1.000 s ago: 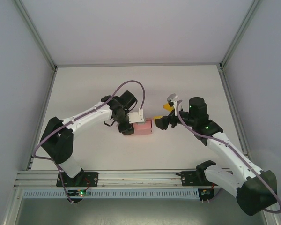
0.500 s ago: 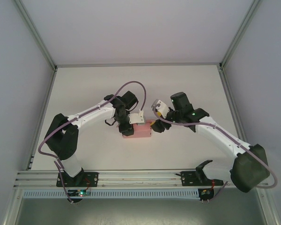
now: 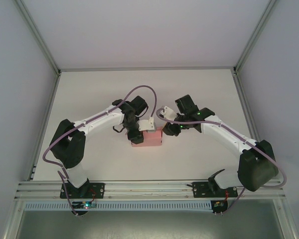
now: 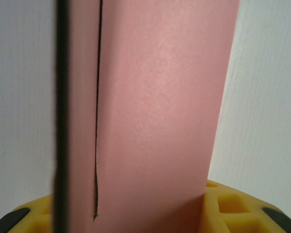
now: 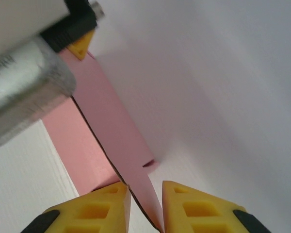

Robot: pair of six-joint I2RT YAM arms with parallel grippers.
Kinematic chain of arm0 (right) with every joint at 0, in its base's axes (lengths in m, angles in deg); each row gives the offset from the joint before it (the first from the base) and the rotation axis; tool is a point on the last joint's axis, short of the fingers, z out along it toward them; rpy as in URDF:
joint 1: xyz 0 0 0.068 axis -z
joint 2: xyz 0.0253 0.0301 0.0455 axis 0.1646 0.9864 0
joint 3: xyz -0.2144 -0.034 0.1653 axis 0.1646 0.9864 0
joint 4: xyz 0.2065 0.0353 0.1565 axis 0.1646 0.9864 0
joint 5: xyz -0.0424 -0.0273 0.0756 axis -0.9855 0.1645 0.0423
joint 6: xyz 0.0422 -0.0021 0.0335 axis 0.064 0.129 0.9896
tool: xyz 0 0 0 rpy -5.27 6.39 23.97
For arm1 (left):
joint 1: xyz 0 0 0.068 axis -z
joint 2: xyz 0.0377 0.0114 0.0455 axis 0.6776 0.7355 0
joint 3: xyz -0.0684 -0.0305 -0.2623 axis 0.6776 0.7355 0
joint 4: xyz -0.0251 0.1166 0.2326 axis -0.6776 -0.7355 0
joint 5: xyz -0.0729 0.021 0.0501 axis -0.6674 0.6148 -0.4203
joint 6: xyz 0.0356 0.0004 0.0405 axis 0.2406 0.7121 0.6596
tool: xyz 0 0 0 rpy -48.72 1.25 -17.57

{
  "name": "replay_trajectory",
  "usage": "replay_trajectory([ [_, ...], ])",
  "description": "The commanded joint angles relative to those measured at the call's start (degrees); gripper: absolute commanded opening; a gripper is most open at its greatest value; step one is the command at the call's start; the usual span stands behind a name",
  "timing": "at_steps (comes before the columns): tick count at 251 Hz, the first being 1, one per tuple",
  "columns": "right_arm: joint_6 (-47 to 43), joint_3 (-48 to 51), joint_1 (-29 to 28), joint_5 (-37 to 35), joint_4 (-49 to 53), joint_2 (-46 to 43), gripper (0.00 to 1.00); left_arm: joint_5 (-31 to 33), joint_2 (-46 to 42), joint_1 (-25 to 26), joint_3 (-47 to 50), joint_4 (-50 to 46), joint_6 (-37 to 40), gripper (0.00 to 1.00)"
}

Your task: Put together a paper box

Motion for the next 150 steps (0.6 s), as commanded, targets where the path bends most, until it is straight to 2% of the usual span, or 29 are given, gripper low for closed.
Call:
replay_trajectory([
  [1, 1.45, 0.49, -0.92, -2.72, 1.65, -0.91, 0.22, 0.08, 1.33, -1.00, -0.54, 0.36, -0.59, 0.32],
  [18, 1.77, 0.31, -1.26, -2.31, 1.01, -1.46, 0.17, 0.39, 1.35, -1.10, -0.82, 0.41, -0.94, 0.32],
  [49, 6.06, -0.42, -1.96, -1.05, -0.74, -2.35, 0.00, 1.07, 1.51, -1.03, -1.77, 1.18, -2.92, 0.32],
  [69, 13.84, -1.34, -2.06, -0.24, -1.40, -2.02, 0.00, 2.22, 1.66, -1.03, -2.38, 2.97, -5.63, 0.33],
  [91, 29.10, -1.80, -2.40, 2.20, -5.87, -0.62, 0.00, 2.26, 2.33, -0.93, -3.73, 4.03, -7.98, 0.33],
  [125, 50.61, 1.15, -3.29, 8.56, -18.70, 0.51, 0.00, 3.06, 4.35, -0.76, -6.26, 3.88, -9.83, 0.33],
  [138, 53.39, -0.01, -3.17, 9.67, -18.29, 1.13, 0.00, 3.74, 5.15, -0.71, -7.00, 3.64, -10.19, 0.33],
  [150, 54.75, -1.16, -3.26, 7.67, -16.78, 1.18, 0.00, 3.53, 5.67, -0.70, -7.42, 3.35, -10.05, 0.32],
])
